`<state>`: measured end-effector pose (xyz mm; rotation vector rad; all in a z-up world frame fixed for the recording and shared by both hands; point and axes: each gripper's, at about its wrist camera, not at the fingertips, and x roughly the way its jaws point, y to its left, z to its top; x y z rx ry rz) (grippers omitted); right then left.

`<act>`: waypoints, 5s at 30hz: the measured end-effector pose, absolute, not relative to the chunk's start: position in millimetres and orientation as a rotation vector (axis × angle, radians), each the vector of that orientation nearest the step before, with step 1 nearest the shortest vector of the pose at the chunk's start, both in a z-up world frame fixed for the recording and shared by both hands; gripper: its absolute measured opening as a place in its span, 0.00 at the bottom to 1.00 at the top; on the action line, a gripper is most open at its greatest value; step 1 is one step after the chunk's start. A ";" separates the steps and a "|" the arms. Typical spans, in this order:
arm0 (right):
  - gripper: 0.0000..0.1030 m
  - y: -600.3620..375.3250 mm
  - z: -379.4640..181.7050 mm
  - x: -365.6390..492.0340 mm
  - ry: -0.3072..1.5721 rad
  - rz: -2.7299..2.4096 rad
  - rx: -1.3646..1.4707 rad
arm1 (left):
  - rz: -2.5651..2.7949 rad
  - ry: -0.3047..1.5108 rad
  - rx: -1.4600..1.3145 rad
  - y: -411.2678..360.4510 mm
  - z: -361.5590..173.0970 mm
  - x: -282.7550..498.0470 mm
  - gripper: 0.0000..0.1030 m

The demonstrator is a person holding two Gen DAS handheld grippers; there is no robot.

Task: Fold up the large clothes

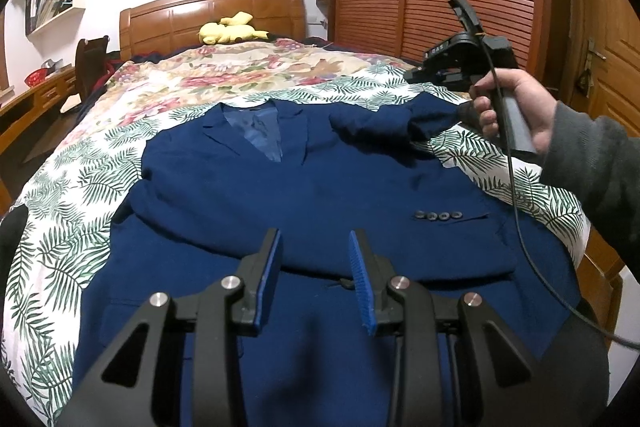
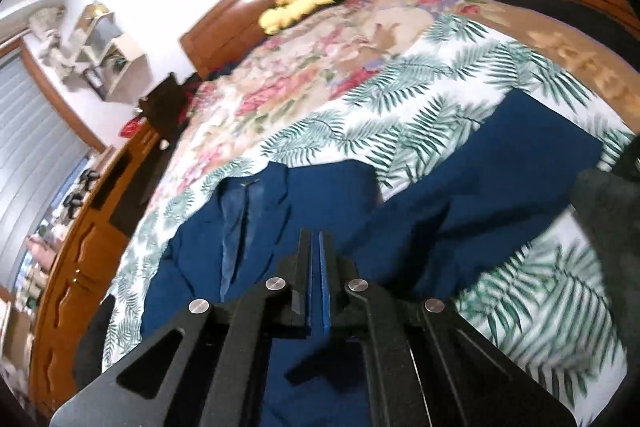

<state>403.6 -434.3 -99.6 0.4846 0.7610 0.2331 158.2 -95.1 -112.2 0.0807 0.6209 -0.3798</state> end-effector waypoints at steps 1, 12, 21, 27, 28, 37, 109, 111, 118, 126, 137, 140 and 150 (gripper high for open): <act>0.09 -433.5 -101.8 402.2 0.781 0.224 0.495 | -0.380 0.619 0.078 -94.3 -111.4 157.7 0.31; 0.70 -465.5 -176.7 391.0 0.940 0.132 0.776 | -0.388 0.599 0.069 -90.4 -104.3 151.6 0.31; 0.69 -482.7 -197.0 430.7 0.946 0.065 0.883 | -0.376 0.607 0.074 -90.8 -106.6 154.6 0.31; 0.09 -487.5 -180.5 449.1 0.901 0.054 0.751 | -0.368 0.615 0.071 -88.2 -108.9 157.9 0.31; 0.07 -484.4 -173.0 447.4 0.879 0.060 0.712 | -0.367 0.615 0.069 -87.7 -109.1 158.3 0.31; 0.12 -355.5 -79.2 353.3 0.709 0.422 0.094 | -0.354 0.608 0.053 -78.8 -104.8 159.4 0.31; 0.50 -326.8 -156.6 237.5 0.850 0.366 -0.180 | -0.246 0.639 0.105 -57.4 -122.3 140.7 0.32; 0.50 -332.2 -172.9 240.0 0.872 0.339 -0.199 | -0.250 0.647 0.114 -63.8 -125.1 144.5 0.32; 0.56 -342.2 -197.9 240.3 0.844 0.329 -0.173 | -0.275 0.670 0.161 -92.7 -134.4 158.9 0.32; 0.67 -345.5 -201.7 240.1 0.832 0.306 -0.138 | -0.294 0.694 0.249 -118.3 -132.1 192.7 0.32; 0.70 -350.4 -202.7 245.0 0.858 0.336 -0.091 | -0.379 0.767 0.247 -137.9 -134.3 276.1 0.32; 0.70 -350.6 -202.8 244.5 0.858 0.340 -0.087 | -0.415 0.796 0.214 -135.9 -141.5 293.5 0.32; 0.70 -351.0 -202.9 244.8 0.863 0.349 -0.076 | -0.457 0.851 0.179 -128.9 -160.0 315.3 0.40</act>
